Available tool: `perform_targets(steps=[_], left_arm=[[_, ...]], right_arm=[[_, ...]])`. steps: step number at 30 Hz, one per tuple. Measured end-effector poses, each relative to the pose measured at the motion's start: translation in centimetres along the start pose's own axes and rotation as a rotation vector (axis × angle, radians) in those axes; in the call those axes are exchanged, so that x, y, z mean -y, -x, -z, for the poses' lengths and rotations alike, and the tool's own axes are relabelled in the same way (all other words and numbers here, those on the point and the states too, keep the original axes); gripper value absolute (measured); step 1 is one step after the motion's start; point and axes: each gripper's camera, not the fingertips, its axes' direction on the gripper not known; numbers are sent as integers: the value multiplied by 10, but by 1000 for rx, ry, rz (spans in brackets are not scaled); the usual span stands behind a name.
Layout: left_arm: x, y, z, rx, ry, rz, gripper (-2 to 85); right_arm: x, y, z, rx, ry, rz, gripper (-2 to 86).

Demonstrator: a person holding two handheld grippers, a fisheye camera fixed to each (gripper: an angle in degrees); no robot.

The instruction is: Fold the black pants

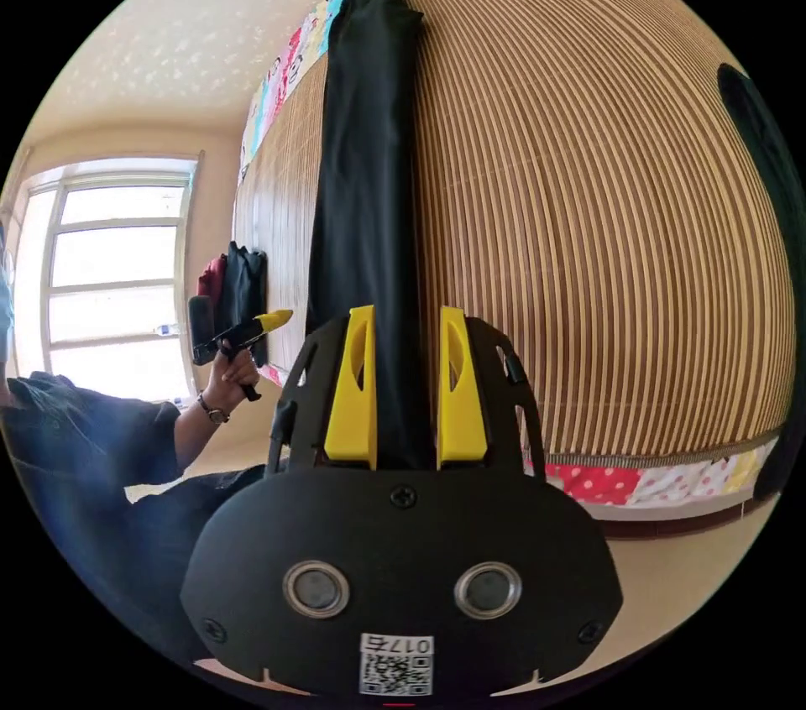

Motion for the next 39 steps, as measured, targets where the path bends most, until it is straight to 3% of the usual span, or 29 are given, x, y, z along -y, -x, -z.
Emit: perform_targets(steps=[5, 10, 21, 25, 30, 35, 39], left_arm=[[82, 12, -18, 10, -67, -27, 134], [94, 9, -32, -11, -82, -33, 127], [7, -3, -55, -51, -25, 19, 116], [19, 12, -67, -153, 7, 58, 84], [29, 6, -78, -123, 114, 1, 52], [1, 1, -57, -338, 66, -14, 45], [-28, -39, -33, -394, 40, -108, 44]], right_arm=[[99, -27, -3, 147, -83, 15, 129], [159, -11, -17, 181, -84, 69, 128], [92, 3, -18, 204, 21, 57, 121], [122, -7, -25, 277, 37, 16, 107], [177, -10, -50, 332, 165, 13, 66], [187, -6, -43, 436, 158, 24, 34], [169, 31, -12, 580, 103, 74, 22]])
